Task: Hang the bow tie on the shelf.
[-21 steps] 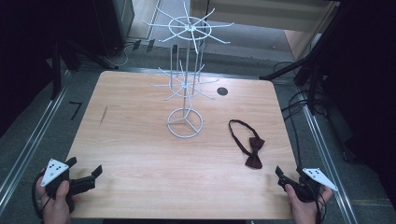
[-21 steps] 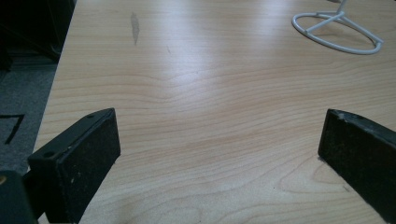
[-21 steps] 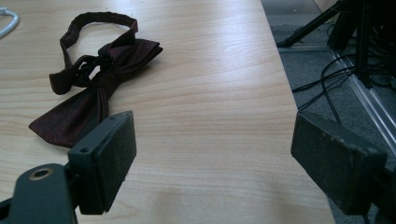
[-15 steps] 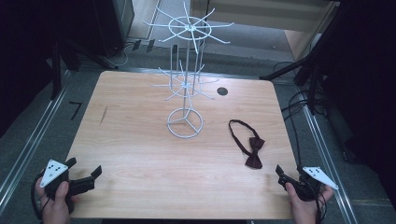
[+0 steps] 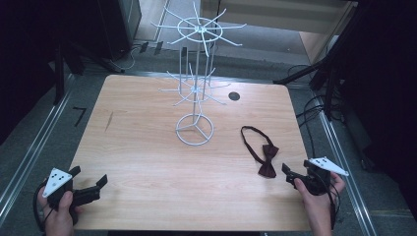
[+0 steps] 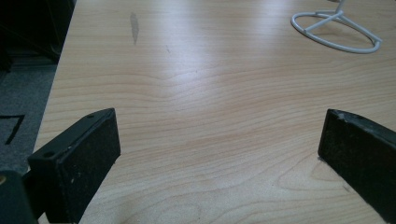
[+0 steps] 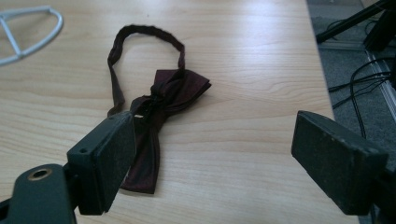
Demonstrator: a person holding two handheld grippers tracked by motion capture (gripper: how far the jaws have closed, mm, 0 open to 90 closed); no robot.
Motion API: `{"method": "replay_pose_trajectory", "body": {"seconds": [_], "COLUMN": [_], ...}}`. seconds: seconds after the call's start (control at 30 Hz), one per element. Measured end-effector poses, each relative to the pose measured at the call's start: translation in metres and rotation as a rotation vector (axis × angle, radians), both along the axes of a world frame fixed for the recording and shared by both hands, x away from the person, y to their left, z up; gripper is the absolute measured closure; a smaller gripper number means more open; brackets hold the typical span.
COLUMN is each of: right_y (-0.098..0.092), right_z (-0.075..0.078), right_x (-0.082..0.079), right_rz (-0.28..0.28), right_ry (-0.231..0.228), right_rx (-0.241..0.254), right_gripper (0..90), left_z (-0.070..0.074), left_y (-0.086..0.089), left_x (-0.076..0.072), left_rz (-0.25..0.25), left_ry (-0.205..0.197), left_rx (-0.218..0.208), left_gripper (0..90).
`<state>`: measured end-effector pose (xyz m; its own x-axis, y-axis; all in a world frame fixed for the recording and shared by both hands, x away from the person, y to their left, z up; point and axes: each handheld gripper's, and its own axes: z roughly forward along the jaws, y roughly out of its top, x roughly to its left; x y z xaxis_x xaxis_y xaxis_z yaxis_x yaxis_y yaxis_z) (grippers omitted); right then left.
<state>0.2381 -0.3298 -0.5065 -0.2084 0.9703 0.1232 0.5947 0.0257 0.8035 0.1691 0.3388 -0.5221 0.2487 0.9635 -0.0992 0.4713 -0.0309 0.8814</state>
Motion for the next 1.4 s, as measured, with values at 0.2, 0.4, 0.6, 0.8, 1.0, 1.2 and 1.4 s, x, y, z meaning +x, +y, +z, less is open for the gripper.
{"method": "replay_pose_trajectory", "body": {"seconds": [0.2,0.4,0.6,0.8,1.0,1.2,1.4], "right_y": [0.014,0.026,0.038,0.046,0.052,0.060,0.070], "right_z": [0.005,0.013,0.018,0.023,0.027,0.022,0.017], "right_x": [0.015,0.035,0.055,0.070,0.090,0.106,0.115], "right_rz": [0.041,0.055,0.068,0.107,0.146,0.198,0.222], "right_ry": [0.047,0.105,0.190,0.240,0.319,0.411,0.440], "right_rx": [-0.046,-0.094,-0.149,-0.178,-0.191,-0.210,-0.262], "right_gripper": [14.2,14.1,13.5,13.4,13.1,6.7,0.0], "left_z": [0.000,0.000,0.000,0.000,0.000,0.000,0.000], "left_y": [0.000,0.000,0.000,0.001,0.001,0.001,0.001], "left_x": [0.000,0.000,0.000,0.000,0.000,0.000,0.000], "left_rz": [-0.004,-0.003,-0.004,-0.007,-0.008,-0.010,-0.012], "left_ry": [-0.003,0.001,0.001,0.003,0.004,0.002,0.002], "left_rx": [-0.002,-0.003,-0.003,-0.006,-0.007,-0.009,-0.012], "left_gripper": [0.0,0.0,0.0,0.0,0.0,0.0,0.0]}}
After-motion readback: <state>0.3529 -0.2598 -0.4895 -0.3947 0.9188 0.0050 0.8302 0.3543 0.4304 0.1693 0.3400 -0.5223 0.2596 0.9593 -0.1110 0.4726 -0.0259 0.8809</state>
